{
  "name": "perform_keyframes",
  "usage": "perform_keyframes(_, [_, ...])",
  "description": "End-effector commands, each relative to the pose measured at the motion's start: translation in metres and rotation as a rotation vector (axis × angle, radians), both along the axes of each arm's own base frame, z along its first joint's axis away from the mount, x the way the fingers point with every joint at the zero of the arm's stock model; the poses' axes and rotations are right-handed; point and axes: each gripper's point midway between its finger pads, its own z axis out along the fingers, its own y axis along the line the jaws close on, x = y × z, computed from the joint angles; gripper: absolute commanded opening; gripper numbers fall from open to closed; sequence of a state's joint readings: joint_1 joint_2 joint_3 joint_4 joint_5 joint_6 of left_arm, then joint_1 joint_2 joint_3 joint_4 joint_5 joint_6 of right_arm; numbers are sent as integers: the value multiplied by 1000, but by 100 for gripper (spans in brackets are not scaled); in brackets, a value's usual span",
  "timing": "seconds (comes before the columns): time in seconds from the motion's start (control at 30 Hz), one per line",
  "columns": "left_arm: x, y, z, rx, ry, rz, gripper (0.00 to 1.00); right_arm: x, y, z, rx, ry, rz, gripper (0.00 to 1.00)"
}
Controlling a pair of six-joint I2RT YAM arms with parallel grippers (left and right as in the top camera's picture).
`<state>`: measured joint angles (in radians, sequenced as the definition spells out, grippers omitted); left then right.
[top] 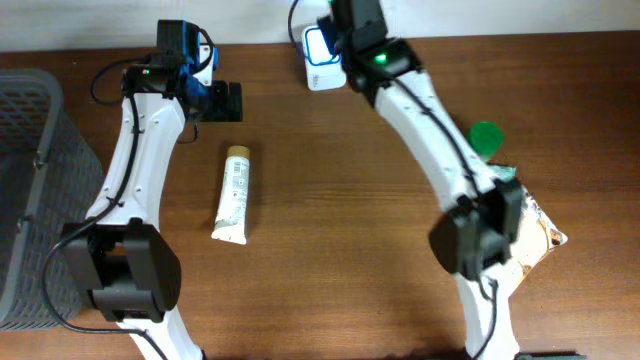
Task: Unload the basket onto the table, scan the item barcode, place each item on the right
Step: 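Raise the orange box toward the scanner with the right gripper, then hold the orange box's barcode in front of the scanner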
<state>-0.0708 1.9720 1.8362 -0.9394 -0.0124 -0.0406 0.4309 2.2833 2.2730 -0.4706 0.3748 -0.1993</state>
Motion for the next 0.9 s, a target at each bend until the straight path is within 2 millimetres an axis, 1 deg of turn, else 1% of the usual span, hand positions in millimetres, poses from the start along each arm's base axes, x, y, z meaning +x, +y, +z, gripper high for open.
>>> perform_keyframes(0.0, [-1,2,-4,12,10,-13,99,28,3,-56,-259,-5,57,4])
perform_keyframes(0.07, [-1,2,-4,12,10,-13,99,35,6,-84,-344,14,95,4])
perform_keyframes(0.13, [-1,2,-4,12,10,-13,99,36,8,-100,-406,36,127,4])
perform_keyframes(0.17, [-1,2,-4,12,10,-13,99,37,8,-112,-489,54,169,4])
perform_keyframes(0.2, [-1,2,-4,12,10,-13,99,37,9,-122,-535,69,197,4])
perform_keyframes(0.23, [-1,2,-4,12,10,-13,99,37,10,-128,-552,77,217,4])
perform_keyframes(0.53, [-1,2,-4,12,10,-13,99,36,17,-127,-538,70,238,4])
perform_keyframes(0.6, [-1,2,-4,12,10,-13,99,34,22,-114,-483,49,224,4])
perform_keyframes(0.7, [-1,2,-4,12,10,-13,99,22,34,-82,-339,38,261,4])
perform_keyframes(0.77, [-1,2,-4,12,10,-13,99,6,42,-51,-202,45,292,4])
perform_keyframes(0.8, [-1,2,-4,12,10,-13,99,-5,45,-35,-130,60,313,4])
perform_keyframes(0.83, [-1,2,-4,12,10,-13,99,-19,49,-18,-41,84,343,4])
perform_keyframes(0.87, [-1,2,-4,12,10,-13,99,-33,48,-1,54,116,348,4])
